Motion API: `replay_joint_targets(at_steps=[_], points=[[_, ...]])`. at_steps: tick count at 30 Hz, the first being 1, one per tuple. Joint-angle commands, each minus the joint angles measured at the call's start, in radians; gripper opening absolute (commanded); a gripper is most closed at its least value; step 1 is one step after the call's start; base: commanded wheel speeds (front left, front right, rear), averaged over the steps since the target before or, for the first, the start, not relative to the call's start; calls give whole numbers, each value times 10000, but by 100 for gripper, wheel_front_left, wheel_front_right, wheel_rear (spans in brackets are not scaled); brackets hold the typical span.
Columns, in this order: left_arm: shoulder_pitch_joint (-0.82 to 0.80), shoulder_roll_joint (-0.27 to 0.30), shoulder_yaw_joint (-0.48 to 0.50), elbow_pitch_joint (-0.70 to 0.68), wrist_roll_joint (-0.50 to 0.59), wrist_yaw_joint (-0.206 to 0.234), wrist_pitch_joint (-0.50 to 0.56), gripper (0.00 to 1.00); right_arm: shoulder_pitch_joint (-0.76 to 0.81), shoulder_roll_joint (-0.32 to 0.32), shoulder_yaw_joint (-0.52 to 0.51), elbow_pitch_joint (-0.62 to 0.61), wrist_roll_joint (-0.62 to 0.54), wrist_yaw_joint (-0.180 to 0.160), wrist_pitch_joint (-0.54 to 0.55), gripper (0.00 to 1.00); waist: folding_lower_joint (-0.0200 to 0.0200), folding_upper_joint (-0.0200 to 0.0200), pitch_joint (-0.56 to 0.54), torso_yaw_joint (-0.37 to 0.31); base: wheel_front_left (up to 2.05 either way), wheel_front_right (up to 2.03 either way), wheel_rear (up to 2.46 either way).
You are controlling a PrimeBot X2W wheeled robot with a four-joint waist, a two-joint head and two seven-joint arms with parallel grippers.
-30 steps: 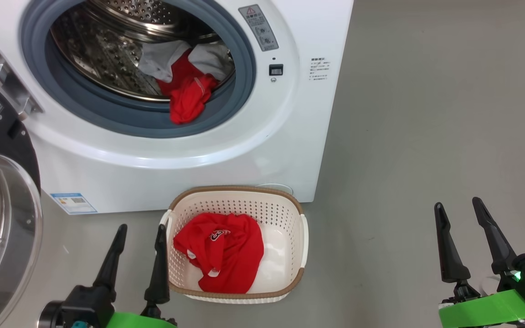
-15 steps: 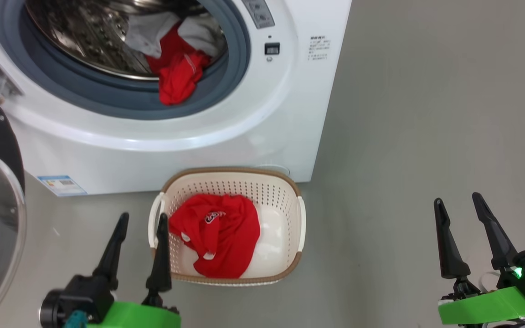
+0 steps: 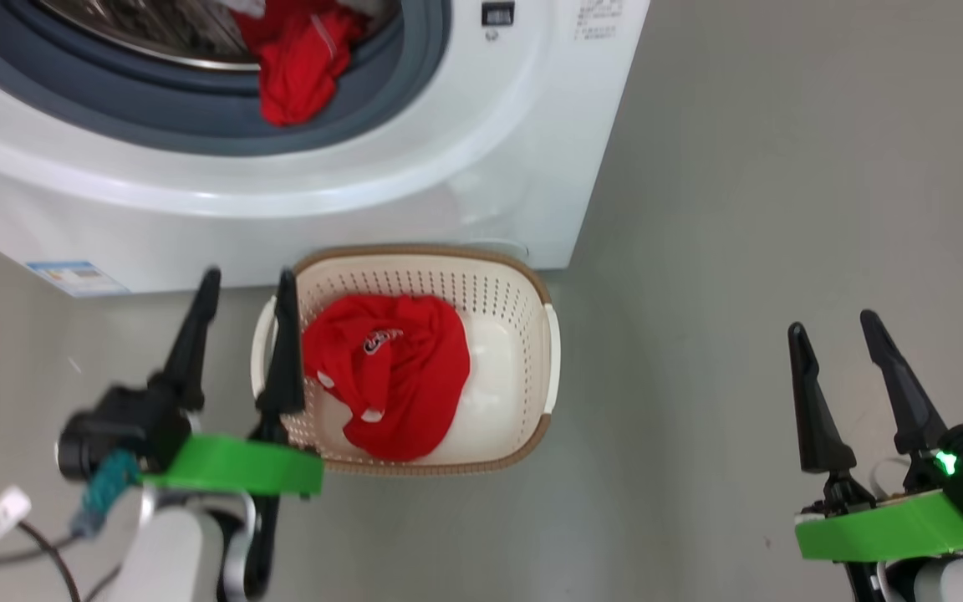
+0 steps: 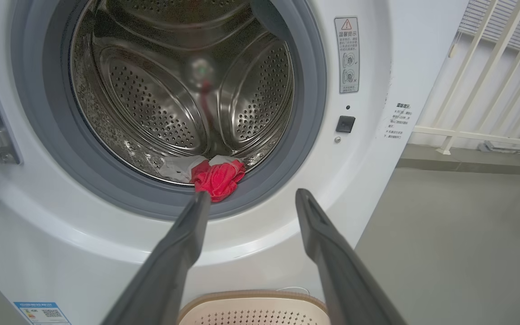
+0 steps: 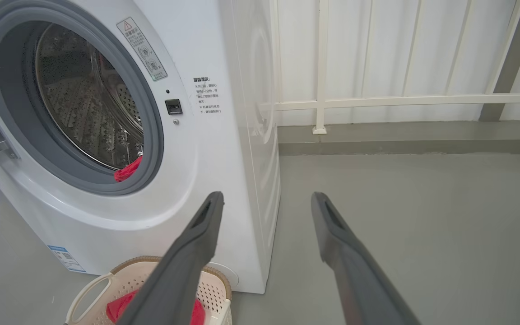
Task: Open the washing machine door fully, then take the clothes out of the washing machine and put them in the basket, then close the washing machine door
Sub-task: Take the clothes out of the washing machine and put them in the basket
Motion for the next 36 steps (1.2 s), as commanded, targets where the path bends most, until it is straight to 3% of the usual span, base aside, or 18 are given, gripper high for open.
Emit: replay_joint_targets(at_steps=[1, 5, 17, 36], points=[[-481, 227, 341, -7, -79, -104, -122, 100, -298, -121, 210, -234, 39, 62, -63, 100, 0, -1, 434, -63, 0, 0, 0], [-1354, 446, 371, 656, -134, -252, 22, 100, -478, -121, 253, -259, 100, 62, -63, 100, 0, -1, 794, -185, 0, 0, 0], [-3643, 1438, 413, 1868, 428, 5, 591, 100, -921, -121, 325, -224, 323, 62, -63, 100, 0, -1, 1768, -700, 0, 0, 0], [-6793, 2088, 373, 4855, 445, -160, 679, 100, -1352, -121, 646, -117, 620, 62, -63, 100, 0, -1, 2706, -1183, 0, 0, 0]])
